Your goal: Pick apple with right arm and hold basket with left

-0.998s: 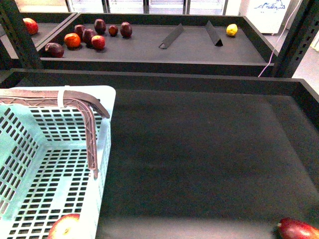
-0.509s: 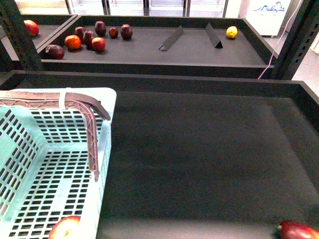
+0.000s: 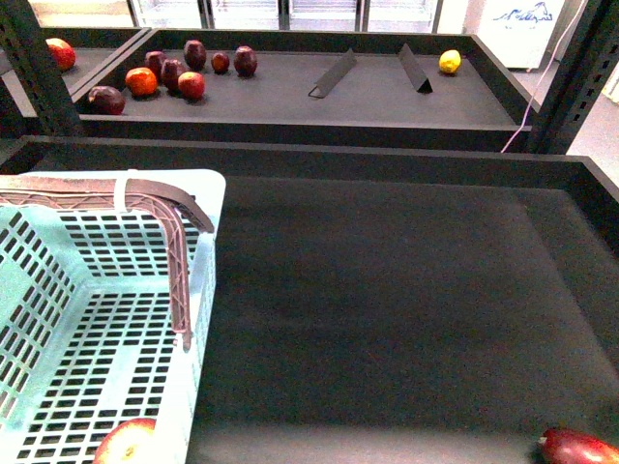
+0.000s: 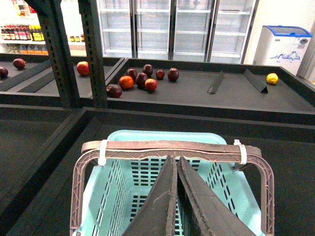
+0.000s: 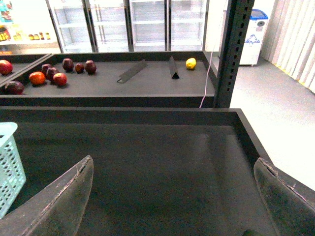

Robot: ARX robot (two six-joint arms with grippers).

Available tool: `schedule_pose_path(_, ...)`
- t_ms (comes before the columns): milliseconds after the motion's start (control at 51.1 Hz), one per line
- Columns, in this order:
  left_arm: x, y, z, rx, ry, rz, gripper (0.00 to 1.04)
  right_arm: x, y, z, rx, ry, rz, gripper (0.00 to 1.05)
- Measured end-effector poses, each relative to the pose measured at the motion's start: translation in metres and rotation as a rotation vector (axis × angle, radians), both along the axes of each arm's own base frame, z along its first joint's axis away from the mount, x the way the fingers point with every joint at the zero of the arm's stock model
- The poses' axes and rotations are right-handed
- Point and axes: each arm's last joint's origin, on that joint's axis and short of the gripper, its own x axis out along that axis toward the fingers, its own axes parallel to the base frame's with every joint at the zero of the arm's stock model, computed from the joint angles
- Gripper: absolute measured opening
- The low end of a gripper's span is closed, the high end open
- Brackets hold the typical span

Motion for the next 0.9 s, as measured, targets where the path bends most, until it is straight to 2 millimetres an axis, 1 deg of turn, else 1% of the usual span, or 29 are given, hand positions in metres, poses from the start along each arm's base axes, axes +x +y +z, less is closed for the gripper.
schedule_pose_path(313, -0.006, 0.0, -0.001, 0.0, 0.001, 0.0, 0.03, 0.0, 0.0, 0.0, 0.0, 0.0, 0.0, 0.96)
schedule_pose_path(372, -0.012, 0.0, -0.005, 0.0, 0.035, 0.0, 0.03, 0.0, 0.0, 0.0, 0.0, 0.0, 0.0, 0.96)
schedule_pose_path(430, -0.016, 0.0, -0.004, 0.0, 0.013, 0.0, 0.03, 0.0, 0.0, 0.0, 0.0, 0.0, 0.0, 0.96)
schedule_pose_path(900, -0.017, 0.0, -0.003, 0.0, 0.005, 0.0, 0.03, 0.0, 0.0, 0.0, 0.0, 0.0, 0.0, 0.96)
